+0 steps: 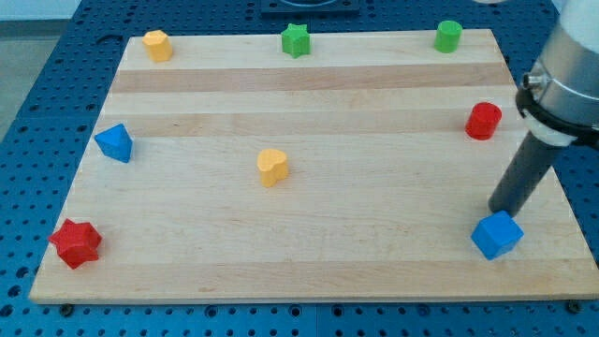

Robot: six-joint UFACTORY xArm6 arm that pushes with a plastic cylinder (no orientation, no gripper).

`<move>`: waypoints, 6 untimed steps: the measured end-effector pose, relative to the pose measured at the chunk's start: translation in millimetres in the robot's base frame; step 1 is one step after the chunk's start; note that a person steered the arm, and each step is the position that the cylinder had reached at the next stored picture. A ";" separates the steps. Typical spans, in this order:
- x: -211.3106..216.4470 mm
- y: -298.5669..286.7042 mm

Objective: Place the blue cube at the bottom right corner

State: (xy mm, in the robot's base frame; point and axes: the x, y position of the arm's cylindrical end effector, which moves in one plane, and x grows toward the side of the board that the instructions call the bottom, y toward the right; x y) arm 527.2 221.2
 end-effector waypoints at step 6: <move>-112.2 -246.0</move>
